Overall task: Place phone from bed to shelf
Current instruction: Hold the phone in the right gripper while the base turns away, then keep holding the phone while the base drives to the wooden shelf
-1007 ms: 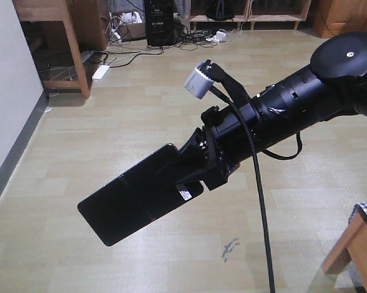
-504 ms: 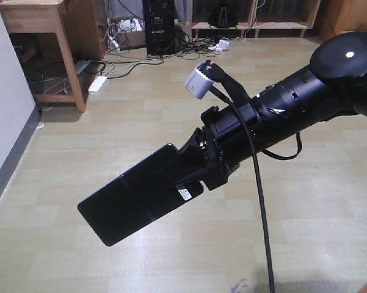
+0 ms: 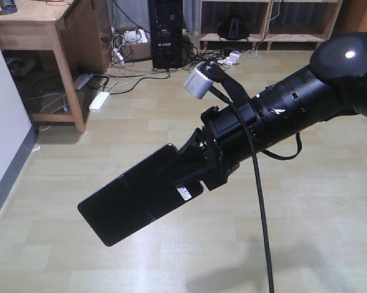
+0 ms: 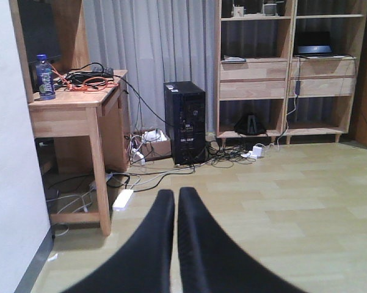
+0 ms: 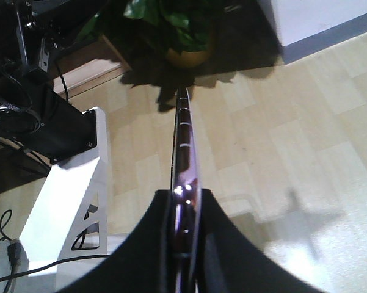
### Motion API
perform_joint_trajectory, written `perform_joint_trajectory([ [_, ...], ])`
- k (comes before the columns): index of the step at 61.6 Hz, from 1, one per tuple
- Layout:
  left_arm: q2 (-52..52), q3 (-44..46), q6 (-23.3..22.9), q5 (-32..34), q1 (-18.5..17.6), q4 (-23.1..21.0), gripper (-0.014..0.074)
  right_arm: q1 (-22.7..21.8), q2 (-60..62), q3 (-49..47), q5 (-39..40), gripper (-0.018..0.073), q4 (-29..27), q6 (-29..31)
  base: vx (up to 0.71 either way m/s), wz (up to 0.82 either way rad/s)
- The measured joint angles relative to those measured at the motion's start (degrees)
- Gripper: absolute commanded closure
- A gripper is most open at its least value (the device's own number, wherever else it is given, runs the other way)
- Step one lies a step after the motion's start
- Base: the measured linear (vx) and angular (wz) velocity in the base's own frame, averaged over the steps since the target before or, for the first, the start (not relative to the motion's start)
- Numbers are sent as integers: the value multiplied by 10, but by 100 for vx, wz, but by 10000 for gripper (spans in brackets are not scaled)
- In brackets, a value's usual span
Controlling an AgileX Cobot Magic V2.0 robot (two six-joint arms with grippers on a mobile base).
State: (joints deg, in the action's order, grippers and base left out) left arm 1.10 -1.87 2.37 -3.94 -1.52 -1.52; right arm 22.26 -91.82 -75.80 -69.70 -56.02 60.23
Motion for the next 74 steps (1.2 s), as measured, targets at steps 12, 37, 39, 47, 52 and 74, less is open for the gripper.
perform_joint_trajectory([
  [12, 0, 0, 0, 0, 0, 0, 595, 0, 0, 0, 0, 561, 0, 0, 46, -2],
  [37, 0, 0, 0, 0, 0, 0, 595, 0, 0, 0, 0, 561, 0, 0, 47, -6],
  [39, 0, 0, 0, 0, 0, 0, 595, 0, 0, 0, 0, 561, 0, 0, 46, -8],
  [47, 0, 0, 0, 0, 0, 0, 595, 0, 0, 0, 0, 561, 0, 0, 45, -9],
  [52, 0, 0, 0, 0, 0, 0, 595, 0, 0, 0, 0, 561, 0, 0, 44, -9],
  [74, 0, 0, 0, 0, 0, 0, 595, 0, 0, 0, 0, 561, 0, 0, 42, -12],
])
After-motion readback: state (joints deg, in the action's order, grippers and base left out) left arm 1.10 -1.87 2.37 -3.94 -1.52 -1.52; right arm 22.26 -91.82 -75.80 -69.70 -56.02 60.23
